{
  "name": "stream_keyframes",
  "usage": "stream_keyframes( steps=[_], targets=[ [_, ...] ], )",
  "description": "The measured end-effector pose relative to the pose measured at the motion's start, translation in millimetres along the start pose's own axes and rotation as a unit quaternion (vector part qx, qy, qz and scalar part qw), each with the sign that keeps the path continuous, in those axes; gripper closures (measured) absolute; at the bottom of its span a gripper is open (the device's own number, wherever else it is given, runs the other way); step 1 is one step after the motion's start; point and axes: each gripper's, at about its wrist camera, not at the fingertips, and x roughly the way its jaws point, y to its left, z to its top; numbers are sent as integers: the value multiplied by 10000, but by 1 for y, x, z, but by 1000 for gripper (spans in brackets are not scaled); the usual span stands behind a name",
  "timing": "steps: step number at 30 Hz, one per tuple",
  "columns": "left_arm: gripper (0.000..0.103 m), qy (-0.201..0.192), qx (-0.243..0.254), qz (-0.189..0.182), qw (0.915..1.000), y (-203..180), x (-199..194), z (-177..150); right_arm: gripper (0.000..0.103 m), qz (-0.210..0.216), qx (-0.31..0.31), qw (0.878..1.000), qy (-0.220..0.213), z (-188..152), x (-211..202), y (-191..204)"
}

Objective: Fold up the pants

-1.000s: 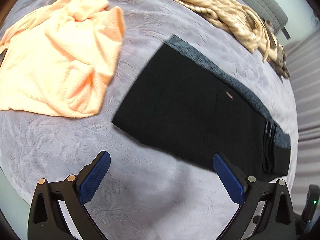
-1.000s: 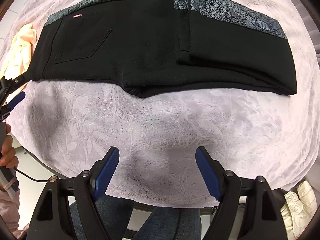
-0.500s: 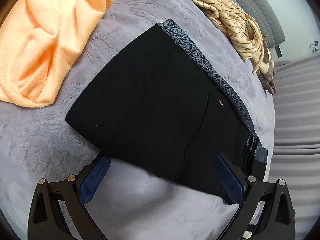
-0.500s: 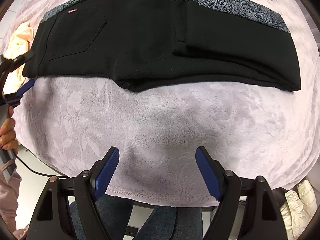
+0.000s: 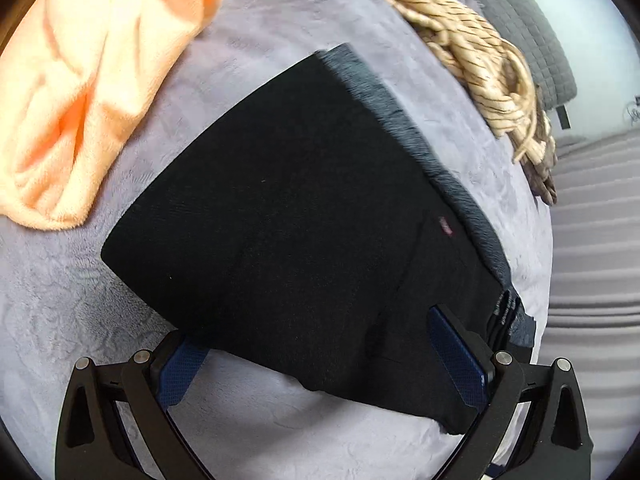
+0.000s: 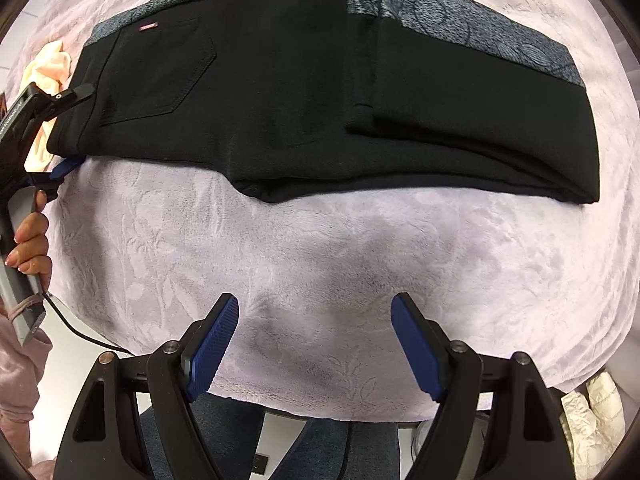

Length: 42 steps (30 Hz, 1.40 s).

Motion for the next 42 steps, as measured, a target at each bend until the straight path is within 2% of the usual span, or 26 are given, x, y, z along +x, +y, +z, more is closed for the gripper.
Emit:
stream_keyframes(
  steps=[4,6,9,11,13,15,16,18,20,22,23,26,29,35,36,37,38,39,42],
  targets=[
    [0,-386,416,-364,9977,-21,-20,1,22,101,-47,9999,-99,1,-3,4],
    [0,-363,440,-365,9977,-23,-16,7,22,142,-60,9997,-193,6,-8,5],
    [0,-164,219,-102,9996,-11,6,15,21,138,-126,9994,-297,20,-19,7],
    [5,-63,180,206,9996,-3,18,17,22,106,-213,9988,-418,33,-30,10],
    [25,-77,284,567,9980,-2,21,19,22,135,-282,9981,-534,46,-41,15],
    [38,-202,496,878,9947,-7,17,18,22,213,-376,9969,-663,61,-55,20],
    [41,-264,644,966,9929,-10,15,17,22,263,-447,9959,-740,72,-63,25],
    [45,-399,913,1137,9885,-19,13,13,22,363,-541,9945,-815,87,-73,31],
    [46,-549,1314,1431,9794,-32,12,8,22,562,-629,9927,-864,103,-83,39],
    [46,-613,1491,1597,9739,-38,13,4,22,757,-710,9909,-857,121,-93,51],
    [46,-614,1481,1608,9739,-39,14,5,22,869,-766,9897,-843,130,-97,58],
    [46,-558,1305,1500,9784,-33,15,9,21,1077,-960,9863,-805,155,-107,80],
    [46,-536,1289,1466,9793,-30,15,10,22,1047,-1186,9843,-778,171,-109,107],
    [44,-527,1111,1180,9854,-20,13,10,22,1095,-1480,9816,-511,183,-96,144],
    [39,-534,1077,1092,9867,-18,13,10,22,1097,-1499,9814,-487,183,-93,147],
    [28,-496,1006,933,9893,-14,14,10,22,1099,-1510,9814,-446,183,-90,151],
    [24,-439,881,725,9925,-10,15,11,22,1103,-1513,9815,-407,184,-88,151],
    [21,-432,662,496,9956,-4,17,13,22,1101,-1516,9816,-372,184,-85,152],
    [23,-361,221,378,9984,7,24,20,22,1071,-1499,9824,-304,186,-80,154]
  ],
)
